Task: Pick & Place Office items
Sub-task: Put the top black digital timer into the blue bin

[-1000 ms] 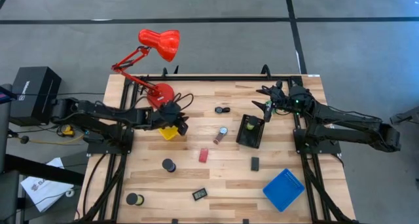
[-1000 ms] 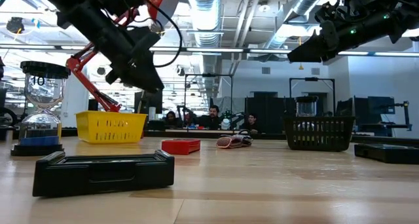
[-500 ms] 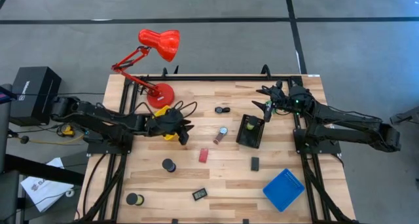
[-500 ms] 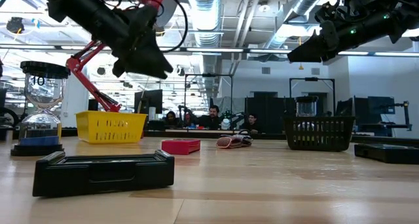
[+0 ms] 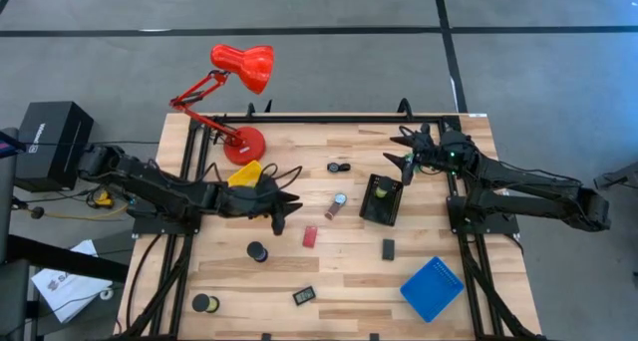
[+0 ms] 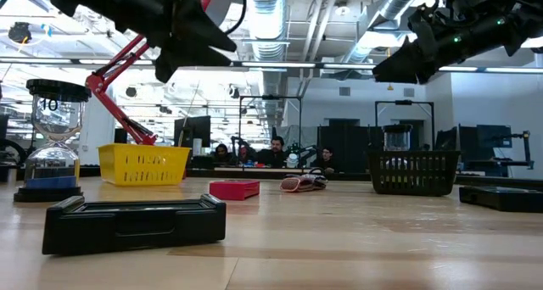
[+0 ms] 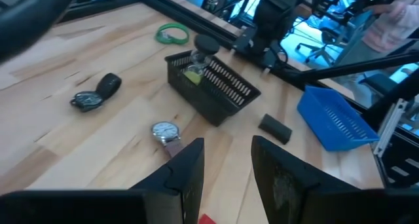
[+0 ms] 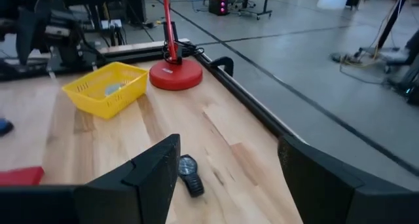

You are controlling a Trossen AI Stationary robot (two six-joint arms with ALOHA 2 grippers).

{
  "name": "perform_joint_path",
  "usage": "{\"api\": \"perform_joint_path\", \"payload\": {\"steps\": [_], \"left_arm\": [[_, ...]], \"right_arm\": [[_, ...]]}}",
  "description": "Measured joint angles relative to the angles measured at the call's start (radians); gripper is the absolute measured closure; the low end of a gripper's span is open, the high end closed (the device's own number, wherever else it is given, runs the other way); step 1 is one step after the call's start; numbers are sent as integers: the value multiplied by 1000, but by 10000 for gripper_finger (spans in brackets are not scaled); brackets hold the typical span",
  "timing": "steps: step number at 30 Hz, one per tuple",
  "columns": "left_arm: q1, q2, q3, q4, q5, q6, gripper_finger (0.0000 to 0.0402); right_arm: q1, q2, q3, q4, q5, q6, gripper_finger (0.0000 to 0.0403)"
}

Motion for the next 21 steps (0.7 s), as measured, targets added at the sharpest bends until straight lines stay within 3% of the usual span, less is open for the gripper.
{"api": "perform_joint_path", "payload": {"steps": [4,9,12,15,19,21], "left_arm": [[-1,0,0,4,0,0,279],[0,0,0,4,0,1,279],[0,0,0,3,0,1,279],[0,0,0,4,0,1,279],[8,0,0,3,0,1,279],[11,0,0,3,0,1,279]], "right_arm": [[0,0,0,-1,3,19,154],[-1,7,2,44,12,208,154],[23,3,43,27,-41,261,154],[102,3,89,25,-110,270,154],[260,22,138,17,-116,289,154],[337,33,183,-39,-117,372,154]]}}
